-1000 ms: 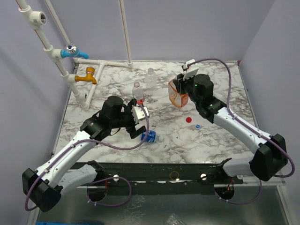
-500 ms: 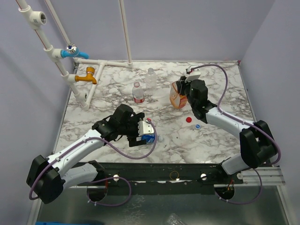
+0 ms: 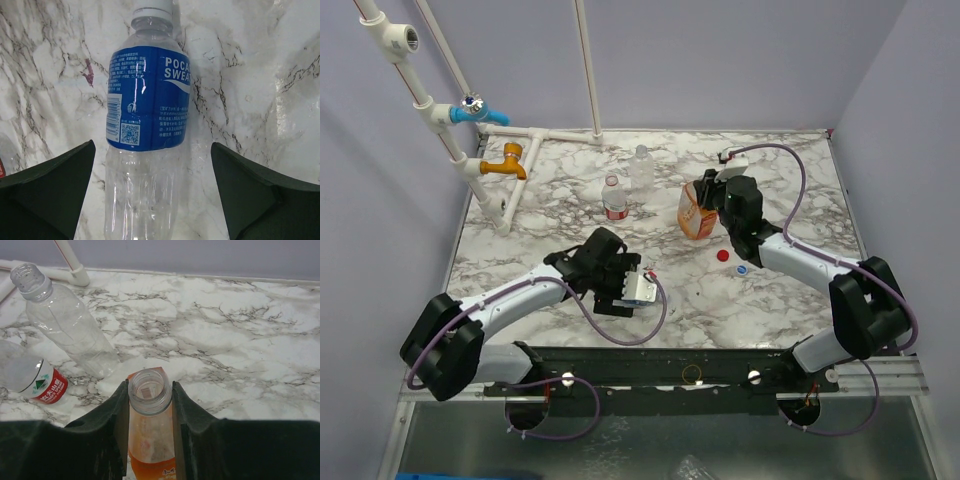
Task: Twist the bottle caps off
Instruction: Place the plastic bottle at the center of the board.
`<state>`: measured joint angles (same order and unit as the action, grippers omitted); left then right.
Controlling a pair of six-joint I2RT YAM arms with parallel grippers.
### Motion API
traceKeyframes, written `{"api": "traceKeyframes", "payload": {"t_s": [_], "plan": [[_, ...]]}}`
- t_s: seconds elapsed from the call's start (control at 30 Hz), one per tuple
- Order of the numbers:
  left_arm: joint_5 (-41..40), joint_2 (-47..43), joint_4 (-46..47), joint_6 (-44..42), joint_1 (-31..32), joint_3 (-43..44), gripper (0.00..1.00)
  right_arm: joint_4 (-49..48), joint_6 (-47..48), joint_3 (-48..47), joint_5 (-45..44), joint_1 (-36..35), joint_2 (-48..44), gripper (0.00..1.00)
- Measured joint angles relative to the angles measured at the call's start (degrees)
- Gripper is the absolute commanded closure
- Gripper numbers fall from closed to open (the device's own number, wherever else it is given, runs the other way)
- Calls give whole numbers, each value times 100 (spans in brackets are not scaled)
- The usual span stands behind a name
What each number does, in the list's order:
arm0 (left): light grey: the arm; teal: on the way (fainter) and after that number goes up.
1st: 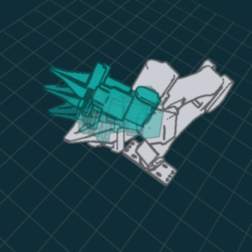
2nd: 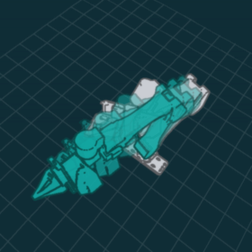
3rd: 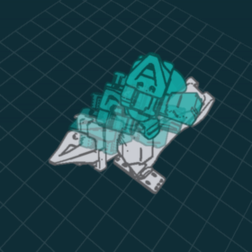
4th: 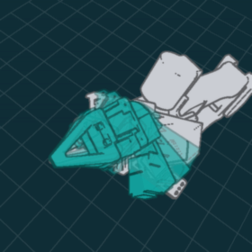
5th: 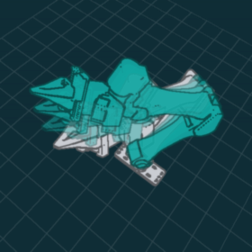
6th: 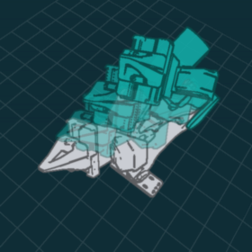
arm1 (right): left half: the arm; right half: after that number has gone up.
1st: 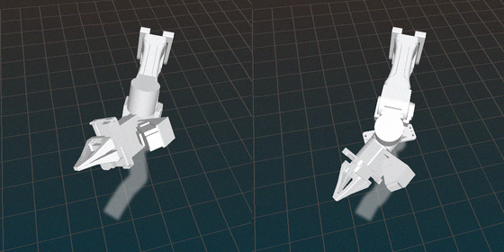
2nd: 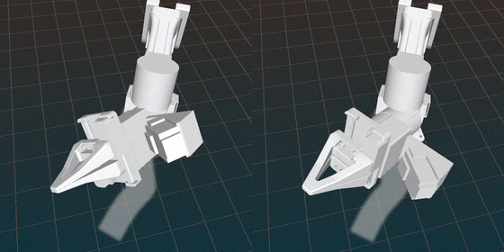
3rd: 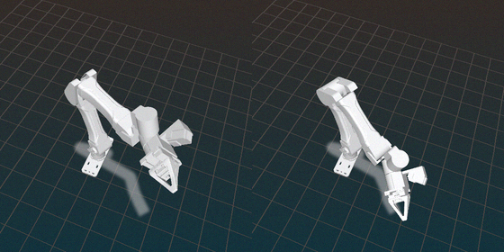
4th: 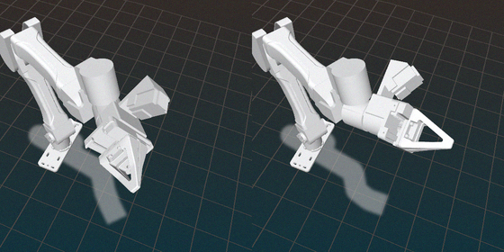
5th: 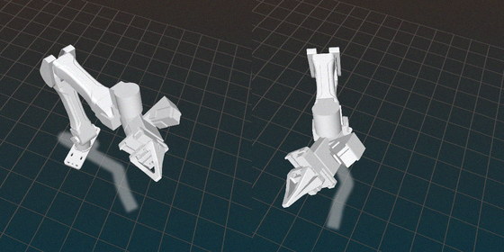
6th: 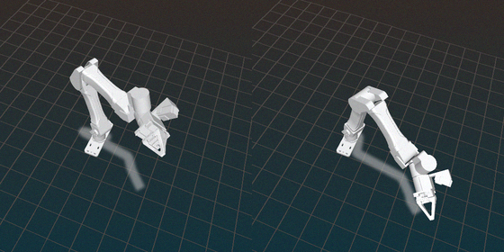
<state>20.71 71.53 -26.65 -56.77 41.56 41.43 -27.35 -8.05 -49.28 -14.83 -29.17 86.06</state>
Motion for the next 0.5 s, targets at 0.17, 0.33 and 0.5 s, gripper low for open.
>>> {"api": "traceKeyframes", "payload": {"t_s": [0.17, 0.33, 0.5], "plan": [[-68, 540, 96, -160, 59, 118, 1, 4, 13, 0, 111, 0, -35, 50], [-83, 1036, 289, -243, 133, 308, 5, 4, 13, 37, 212, 0, -153, 46], [-105, 1279, 476, -326, 208, 319, 54, 11, 11, 79, 256, 0, -295, 30]]}}
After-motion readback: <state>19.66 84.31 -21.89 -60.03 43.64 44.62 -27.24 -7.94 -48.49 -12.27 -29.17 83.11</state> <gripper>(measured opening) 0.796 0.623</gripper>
